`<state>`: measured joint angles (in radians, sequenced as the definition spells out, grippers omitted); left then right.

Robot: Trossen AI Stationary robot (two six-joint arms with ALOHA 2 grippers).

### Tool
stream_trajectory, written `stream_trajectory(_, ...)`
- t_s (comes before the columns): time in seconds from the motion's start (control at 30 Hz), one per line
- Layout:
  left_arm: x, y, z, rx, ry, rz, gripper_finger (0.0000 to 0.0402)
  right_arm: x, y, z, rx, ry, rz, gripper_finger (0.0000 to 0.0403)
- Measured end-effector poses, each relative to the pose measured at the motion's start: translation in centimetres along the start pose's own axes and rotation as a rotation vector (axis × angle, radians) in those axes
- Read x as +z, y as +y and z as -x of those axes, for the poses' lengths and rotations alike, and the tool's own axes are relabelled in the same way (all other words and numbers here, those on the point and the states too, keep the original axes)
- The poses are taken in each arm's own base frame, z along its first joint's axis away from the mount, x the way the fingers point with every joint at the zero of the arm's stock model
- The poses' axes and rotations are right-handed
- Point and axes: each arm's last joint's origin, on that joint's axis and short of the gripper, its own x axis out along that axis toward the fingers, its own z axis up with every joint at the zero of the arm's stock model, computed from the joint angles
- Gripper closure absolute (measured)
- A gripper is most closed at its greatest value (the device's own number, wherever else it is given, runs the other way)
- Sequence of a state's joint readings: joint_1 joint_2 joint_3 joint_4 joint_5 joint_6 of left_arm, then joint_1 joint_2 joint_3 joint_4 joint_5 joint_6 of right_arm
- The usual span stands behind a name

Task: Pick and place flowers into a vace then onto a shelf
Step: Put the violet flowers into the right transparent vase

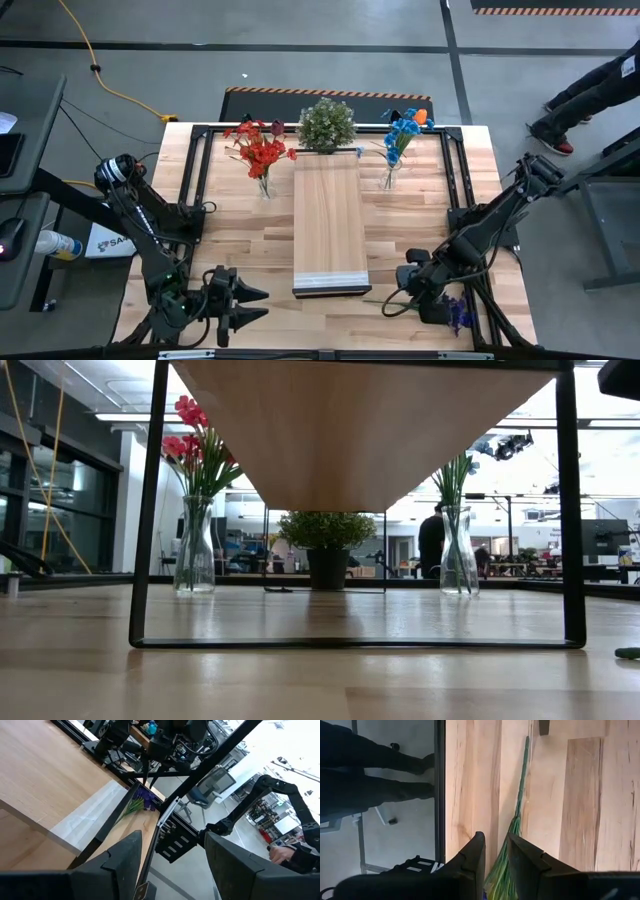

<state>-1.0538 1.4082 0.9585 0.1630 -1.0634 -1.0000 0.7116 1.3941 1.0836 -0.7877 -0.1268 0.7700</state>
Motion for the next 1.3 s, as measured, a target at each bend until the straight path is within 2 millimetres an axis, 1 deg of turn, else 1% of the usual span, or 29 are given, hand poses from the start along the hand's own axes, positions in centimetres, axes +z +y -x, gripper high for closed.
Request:
stream_trajectory(0.47, -0.1, 0.2, 0.0, 0.012, 0.007, -0.025, 0.0151, 0.1, -0.1, 0.0, -0.001, 0.001, -0.02, 0.0327)
stream_trajectory(0.53, -0.1, 0.2, 0.0, 0.013, 0.009, -0.029, 0.0151, 0.1, -0.1, 0.0, -0.002, 0.0, -0.021, 0.0316)
stream_trajectory(0.73, -0.2, 0.3, 0.0, 0.016, 0.011, -0.036, 0.0151, 0.1, -0.1, 0.0, -0.002, 0.0, -0.023, 0.025)
stream_trajectory(0.87, -0.2, 0.3, 0.0, 0.016, 0.012, -0.036, 0.0151, 0.1, -0.1, -0.1, -0.001, 0.001, -0.022, 0.022)
stream_trajectory(0.97, -0.2, 0.3, 0.0, 0.018, 0.014, -0.042, 0.0151, 0.1, -0.1, -0.1, -0.005, -0.002, -0.021, 0.021)
stream_trajectory(1.07, -0.2, 0.4, 0.0, 0.022, 0.017, -0.05, 0.0151, 0.1, -0.1, -0.3, -0.004, -0.005, -0.022, 0.0208)
stream_trajectory(1.3, -0.3, 0.4, 0.0, 0.025, 0.019, -0.056, 0.0151, -0.2, -0.7, -2.4, -0.037, 0.053, -0.046, 0.0207)
